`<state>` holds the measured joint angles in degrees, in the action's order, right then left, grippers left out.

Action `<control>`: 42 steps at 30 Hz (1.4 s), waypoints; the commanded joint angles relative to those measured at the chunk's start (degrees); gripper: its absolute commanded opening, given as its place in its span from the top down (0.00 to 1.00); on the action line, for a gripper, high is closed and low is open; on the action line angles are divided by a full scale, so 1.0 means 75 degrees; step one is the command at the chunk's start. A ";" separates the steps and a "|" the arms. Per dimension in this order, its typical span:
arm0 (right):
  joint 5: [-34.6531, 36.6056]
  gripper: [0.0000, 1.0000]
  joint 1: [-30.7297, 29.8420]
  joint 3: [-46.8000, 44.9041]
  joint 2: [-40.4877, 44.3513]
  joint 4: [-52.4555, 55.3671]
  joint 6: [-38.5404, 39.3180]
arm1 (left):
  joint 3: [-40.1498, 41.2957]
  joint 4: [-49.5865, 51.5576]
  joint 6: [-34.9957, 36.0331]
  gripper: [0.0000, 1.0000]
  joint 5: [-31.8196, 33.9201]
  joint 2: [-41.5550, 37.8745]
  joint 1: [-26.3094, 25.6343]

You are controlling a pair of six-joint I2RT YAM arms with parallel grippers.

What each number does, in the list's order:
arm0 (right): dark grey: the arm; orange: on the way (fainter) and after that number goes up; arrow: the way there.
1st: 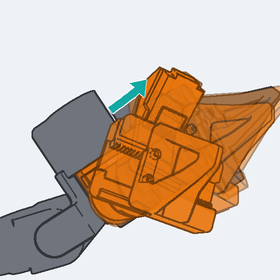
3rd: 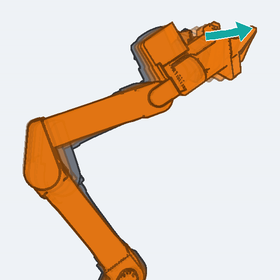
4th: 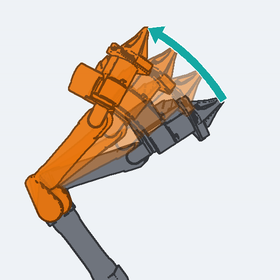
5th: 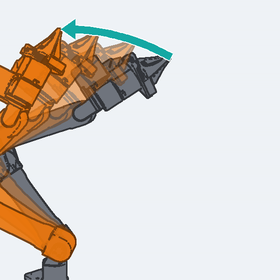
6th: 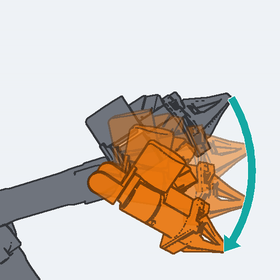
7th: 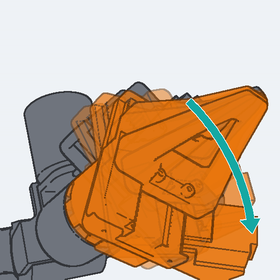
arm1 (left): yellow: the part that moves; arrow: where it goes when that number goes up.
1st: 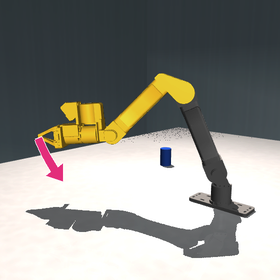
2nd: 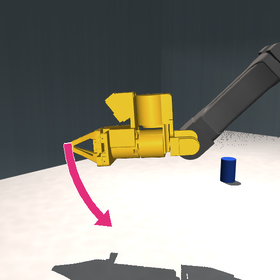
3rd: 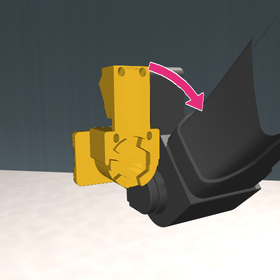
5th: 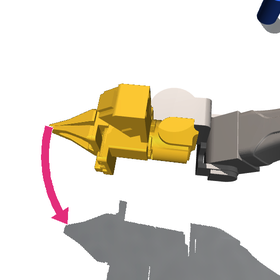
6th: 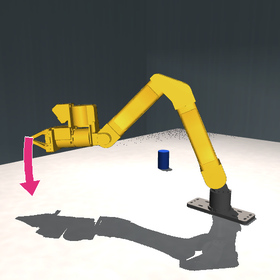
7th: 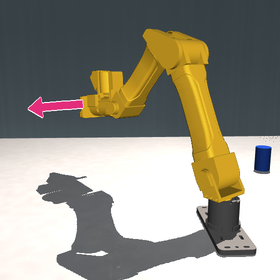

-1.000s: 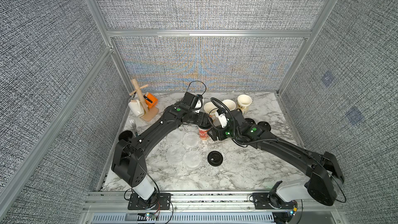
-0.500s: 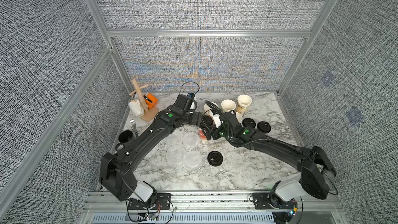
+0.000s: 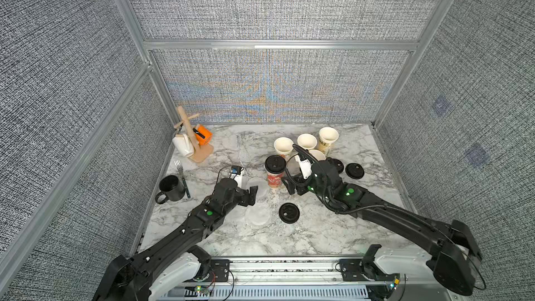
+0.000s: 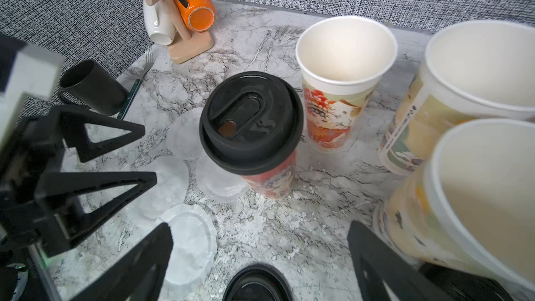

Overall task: Put the leak-proof paper on the milk tea cups
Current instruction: Secure the cup lid on the cup, then pick up the cup at the center of the board.

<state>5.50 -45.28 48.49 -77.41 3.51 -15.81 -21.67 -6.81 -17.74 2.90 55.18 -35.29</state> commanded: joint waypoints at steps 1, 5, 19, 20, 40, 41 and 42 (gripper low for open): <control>0.0223 0.03 0.0075 -0.0139 0.0446 0.0095 -0.0013 | 0.0343 -0.2339 0.0620 0.06 -0.0415 0.0178 -0.0012; 0.0409 0.03 0.0230 -0.0289 0.1136 0.0309 -0.0001 | -0.0169 -0.2565 0.1181 0.06 -0.1266 0.1399 -0.0075; 0.0552 0.03 0.0797 -0.1035 0.2411 0.0718 -0.0045 | -0.0368 -0.4895 0.1319 0.07 -0.1583 0.3753 -0.0304; 0.0548 0.03 0.0829 -0.1073 0.2450 0.0738 -0.0052 | -0.0409 -0.5018 0.1334 0.06 -0.1653 0.3870 -0.0327; 0.0615 0.03 0.0998 -0.1145 0.2616 0.1028 -0.0247 | -0.0717 -0.7456 0.1539 0.03 -0.0191 0.5765 -0.0849; 0.0632 0.03 0.1001 -0.1155 0.2627 0.1054 -0.0250 | -0.0731 -0.7548 0.1529 0.03 -0.0145 0.5818 -0.0850; 0.0644 0.03 0.1019 -0.1156 0.2632 0.1079 -0.0247 | -0.0774 -0.7643 0.1521 0.03 -0.0124 0.5869 -0.0861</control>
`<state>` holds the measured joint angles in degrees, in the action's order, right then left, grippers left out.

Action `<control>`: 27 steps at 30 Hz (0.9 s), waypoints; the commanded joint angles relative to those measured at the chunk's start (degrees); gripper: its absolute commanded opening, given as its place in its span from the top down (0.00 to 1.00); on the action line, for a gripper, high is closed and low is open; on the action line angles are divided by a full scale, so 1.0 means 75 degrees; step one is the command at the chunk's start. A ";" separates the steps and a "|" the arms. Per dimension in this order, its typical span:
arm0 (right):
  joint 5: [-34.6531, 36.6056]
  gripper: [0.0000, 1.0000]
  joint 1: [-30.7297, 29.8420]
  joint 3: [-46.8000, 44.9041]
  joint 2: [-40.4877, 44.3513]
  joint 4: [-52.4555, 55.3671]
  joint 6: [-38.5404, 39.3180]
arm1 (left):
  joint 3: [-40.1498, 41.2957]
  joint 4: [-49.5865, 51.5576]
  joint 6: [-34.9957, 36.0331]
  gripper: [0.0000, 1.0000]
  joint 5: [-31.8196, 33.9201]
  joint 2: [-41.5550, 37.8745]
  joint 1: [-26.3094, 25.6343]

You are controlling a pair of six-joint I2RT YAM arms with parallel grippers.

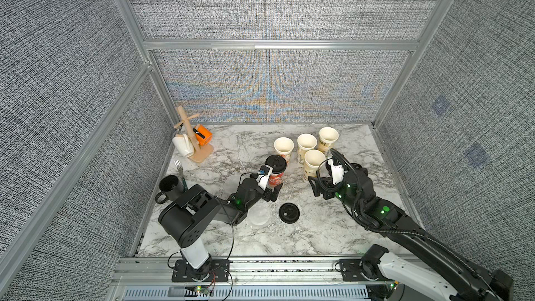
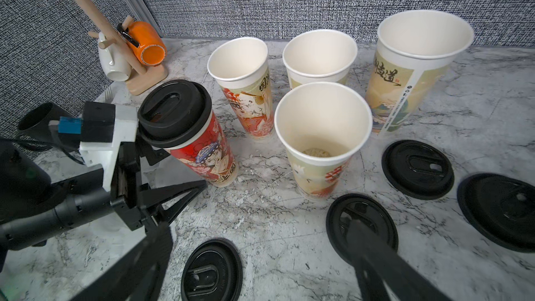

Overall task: Put the leak-proof paper on the milk tea cups
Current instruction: Pick up the cup at the center of the board.

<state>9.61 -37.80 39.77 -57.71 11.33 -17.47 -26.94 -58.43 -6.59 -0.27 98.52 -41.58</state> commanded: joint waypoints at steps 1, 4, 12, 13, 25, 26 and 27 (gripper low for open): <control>0.0108 0.03 0.0022 0.0021 0.0019 0.0068 -0.0027 | -0.0115 -0.0806 0.0036 0.03 0.0338 0.0140 -0.0025; 0.0123 0.03 0.0025 0.0025 0.0024 0.0127 -0.0026 | -0.0232 -0.0979 0.0058 0.03 0.0388 0.0300 -0.0045; 0.0114 0.03 0.0060 0.0056 -0.0039 0.0278 -0.0014 | -0.0526 -0.1348 0.0184 0.03 0.0182 0.0801 -0.0067; 0.0114 0.03 0.0066 0.0058 -0.0042 0.0284 -0.0014 | -0.0553 -0.1414 0.0275 0.03 0.0137 0.0870 -0.0069; 0.0161 0.03 0.0077 0.0062 0.0028 0.0405 -0.0063 | -0.0650 -0.2244 0.0647 0.03 0.0285 0.1489 -0.0074; 0.0172 0.03 0.0072 0.0046 0.0035 0.0412 -0.0060 | -0.0640 -0.2244 0.0657 0.03 0.0322 0.1489 -0.0071; 0.0184 0.03 0.0080 0.0031 0.0054 0.0432 -0.0061 | -0.0633 -0.2260 0.0665 0.03 0.0376 0.1471 -0.0076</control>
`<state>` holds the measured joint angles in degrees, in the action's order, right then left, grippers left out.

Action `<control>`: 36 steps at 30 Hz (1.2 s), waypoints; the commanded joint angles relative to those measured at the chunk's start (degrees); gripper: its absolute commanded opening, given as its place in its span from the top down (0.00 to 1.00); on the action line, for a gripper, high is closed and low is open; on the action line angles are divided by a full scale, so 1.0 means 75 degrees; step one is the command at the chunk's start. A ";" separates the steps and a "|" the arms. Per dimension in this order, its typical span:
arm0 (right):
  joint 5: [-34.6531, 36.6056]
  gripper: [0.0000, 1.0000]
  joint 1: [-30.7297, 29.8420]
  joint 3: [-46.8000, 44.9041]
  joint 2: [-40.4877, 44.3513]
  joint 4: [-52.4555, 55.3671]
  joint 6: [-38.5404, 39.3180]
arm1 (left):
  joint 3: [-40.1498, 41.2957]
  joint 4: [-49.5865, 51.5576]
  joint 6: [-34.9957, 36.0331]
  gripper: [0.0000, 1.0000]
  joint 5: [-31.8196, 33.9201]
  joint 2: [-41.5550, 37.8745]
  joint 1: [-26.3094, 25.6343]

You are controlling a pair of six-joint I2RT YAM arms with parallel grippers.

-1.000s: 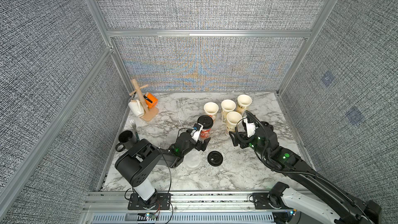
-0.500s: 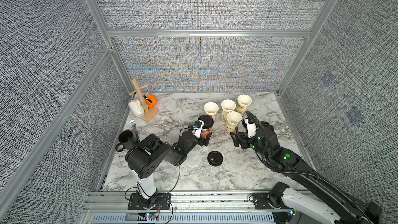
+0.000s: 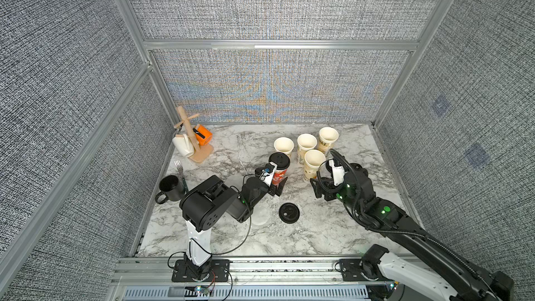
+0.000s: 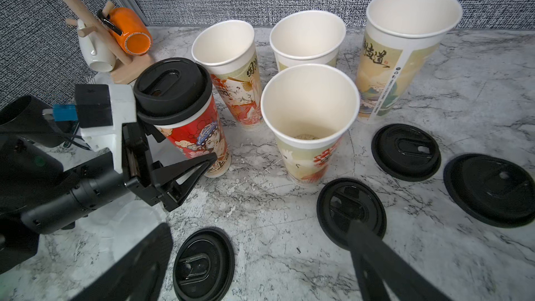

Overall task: Put the leak-proof paper on the milk tea cups
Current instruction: Pick up the cup at the center of the board.

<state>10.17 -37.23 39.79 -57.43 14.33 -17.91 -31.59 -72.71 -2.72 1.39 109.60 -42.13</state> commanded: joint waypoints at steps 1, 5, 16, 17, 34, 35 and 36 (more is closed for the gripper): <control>0.0121 0.03 0.0002 0.0037 0.0033 0.0041 -0.0002 | -0.0006 -0.0356 0.0164 0.03 0.0197 -0.0022 -0.0001; 0.0120 0.03 0.0002 0.0027 0.0063 0.0097 -0.0003 | 0.0011 -0.0339 0.0210 0.04 0.0365 -0.0059 -0.0008; 0.0148 0.04 0.0007 -0.0007 0.0122 0.0168 -0.0014 | 0.0087 -0.0409 0.0304 0.11 0.0448 -0.0153 -0.0008; 0.0143 0.04 0.0005 -0.0009 0.0130 0.0180 -0.0014 | 0.0098 -0.0423 0.0314 0.11 0.0465 -0.0164 -0.0008; 0.0132 0.04 0.0008 -0.0167 0.0362 0.0357 -0.0188 | 0.0451 -0.0777 0.0557 0.16 0.0876 -0.0439 -0.0006; 0.0132 0.04 0.0007 -0.0169 0.0370 0.0352 -0.0199 | 0.0451 -0.0719 0.0574 0.16 0.0865 -0.0457 -0.0008; 0.0132 0.04 -0.0001 -0.0175 0.0400 0.0346 -0.0219 | 0.0451 -0.0689 0.0585 0.16 0.0850 -0.0469 -0.0008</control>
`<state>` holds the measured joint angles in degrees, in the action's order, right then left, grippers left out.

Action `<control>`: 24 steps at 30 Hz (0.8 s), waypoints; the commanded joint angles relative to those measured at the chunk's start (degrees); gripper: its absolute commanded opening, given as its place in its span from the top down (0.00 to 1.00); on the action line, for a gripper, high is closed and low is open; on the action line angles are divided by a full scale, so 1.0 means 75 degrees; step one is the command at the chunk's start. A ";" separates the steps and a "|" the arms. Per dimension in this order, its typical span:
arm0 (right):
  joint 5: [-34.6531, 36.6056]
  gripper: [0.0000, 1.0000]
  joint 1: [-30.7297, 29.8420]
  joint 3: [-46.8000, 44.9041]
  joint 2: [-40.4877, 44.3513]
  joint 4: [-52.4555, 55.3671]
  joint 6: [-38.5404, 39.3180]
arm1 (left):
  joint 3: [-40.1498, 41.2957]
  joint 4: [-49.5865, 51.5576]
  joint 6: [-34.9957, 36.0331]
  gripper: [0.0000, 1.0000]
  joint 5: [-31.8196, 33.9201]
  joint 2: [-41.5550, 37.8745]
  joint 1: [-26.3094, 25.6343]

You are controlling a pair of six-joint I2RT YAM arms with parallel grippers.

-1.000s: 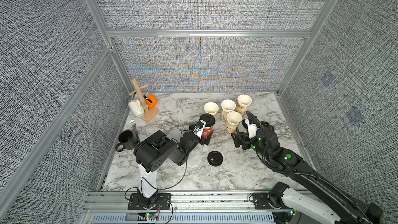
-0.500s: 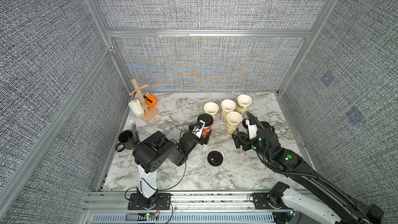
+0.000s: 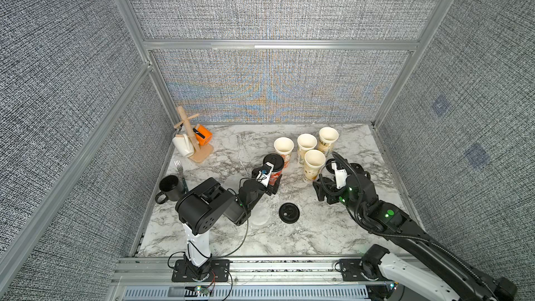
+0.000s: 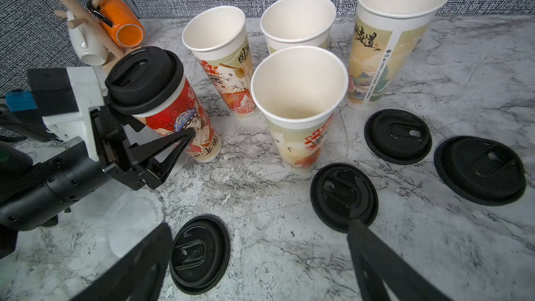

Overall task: Put the leak-proof paper on the milk tea cups
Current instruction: Pick up the cup at the center of the board.

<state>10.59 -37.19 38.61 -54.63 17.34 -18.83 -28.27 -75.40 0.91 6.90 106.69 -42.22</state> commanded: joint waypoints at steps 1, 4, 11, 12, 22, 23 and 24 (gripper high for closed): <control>0.0076 0.04 0.0001 -0.0026 0.0040 -0.0074 -0.0113 | -0.0002 -0.0297 0.0104 0.17 0.0109 -0.0083 0.0004; 0.0054 0.04 -0.0003 -0.0021 0.0065 -0.0086 -0.0144 | 0.0005 -0.0339 0.0084 0.20 0.0087 -0.0061 0.0004; 0.0053 0.04 -0.0003 -0.0041 0.0165 0.0012 -0.0161 | 0.0107 -0.0381 0.0102 0.20 0.0176 -0.0247 0.0004; 0.0053 0.04 -0.0006 -0.0050 0.0188 0.0009 -0.0161 | 0.0119 -0.0372 0.0113 0.21 0.0182 -0.0287 0.0002; 0.0053 0.04 0.0000 -0.0166 0.0392 -0.0016 -0.0208 | 0.0257 0.0307 0.0182 0.20 0.0854 -0.1257 0.0004; 0.0051 0.04 -0.0001 -0.0162 0.0411 -0.0016 -0.0215 | 0.0254 0.0478 0.0122 0.20 0.1104 -0.1397 0.0004; 0.0042 0.04 -0.0004 -0.0172 0.0427 -0.0027 -0.0219 | 0.0243 0.0634 0.0089 0.20 0.1358 -0.1540 0.0004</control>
<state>10.57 -37.19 37.41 -51.62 17.52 -19.86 -26.24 -71.96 1.69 11.68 97.01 -42.22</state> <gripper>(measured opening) 0.959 0.798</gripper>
